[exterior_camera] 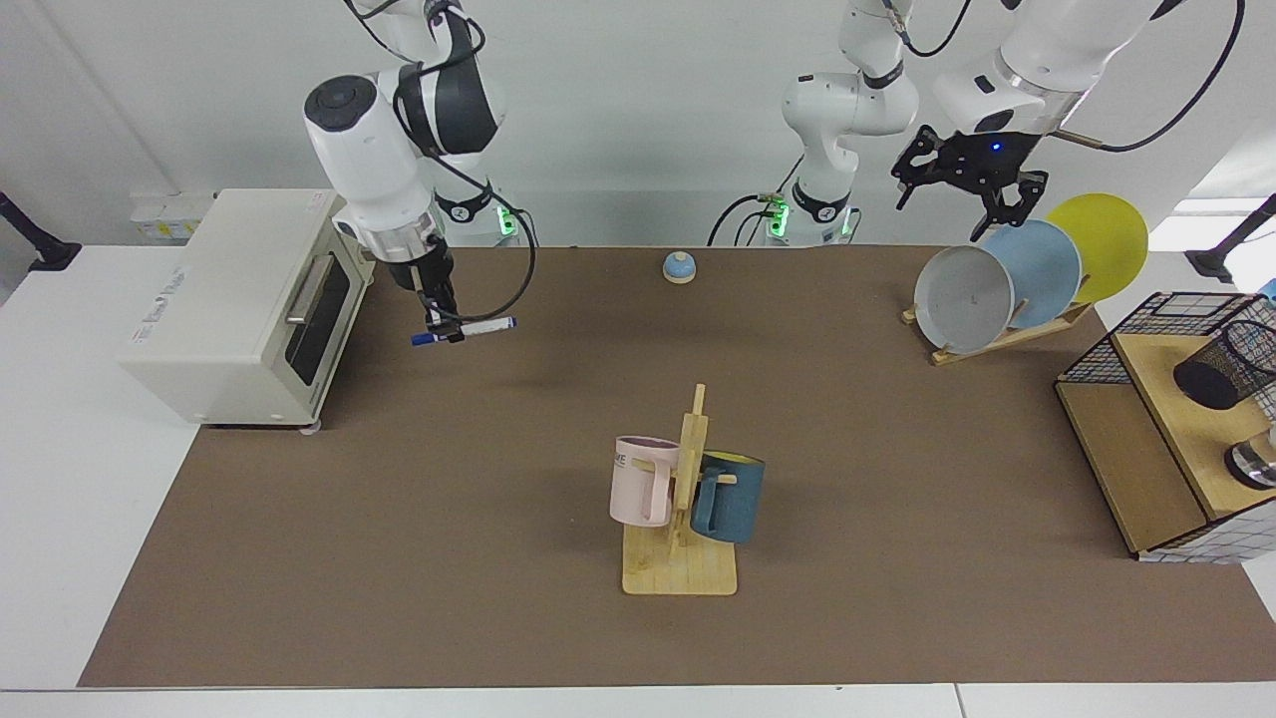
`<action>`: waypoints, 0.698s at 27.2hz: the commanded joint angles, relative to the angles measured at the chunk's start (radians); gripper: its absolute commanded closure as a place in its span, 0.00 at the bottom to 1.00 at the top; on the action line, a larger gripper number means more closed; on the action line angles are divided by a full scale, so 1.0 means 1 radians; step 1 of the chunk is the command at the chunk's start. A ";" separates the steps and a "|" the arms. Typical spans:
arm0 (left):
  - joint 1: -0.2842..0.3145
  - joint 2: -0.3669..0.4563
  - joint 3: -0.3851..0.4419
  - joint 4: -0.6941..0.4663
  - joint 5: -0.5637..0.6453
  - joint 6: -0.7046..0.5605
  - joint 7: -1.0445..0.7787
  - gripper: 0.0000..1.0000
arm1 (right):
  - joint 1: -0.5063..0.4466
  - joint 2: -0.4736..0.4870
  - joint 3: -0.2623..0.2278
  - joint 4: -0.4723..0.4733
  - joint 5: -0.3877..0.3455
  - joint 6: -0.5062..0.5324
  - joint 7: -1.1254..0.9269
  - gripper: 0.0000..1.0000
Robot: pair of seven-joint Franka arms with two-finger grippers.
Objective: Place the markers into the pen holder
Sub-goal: 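Carry the marker to the middle while the left gripper reaches toward it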
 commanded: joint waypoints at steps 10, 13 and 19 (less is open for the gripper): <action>-0.007 -0.023 -0.059 -0.034 -0.073 0.042 0.074 0.02 | 0.185 -0.028 0.035 0.139 0.078 -0.150 0.131 1.00; -0.007 -0.028 -0.088 -0.057 -0.084 0.071 0.107 0.02 | 0.230 -0.026 0.035 0.140 0.101 -0.136 0.169 1.00; -0.010 -0.071 -0.127 -0.151 -0.145 0.170 0.220 0.03 | 0.302 -0.026 0.035 0.140 0.135 -0.065 0.249 1.00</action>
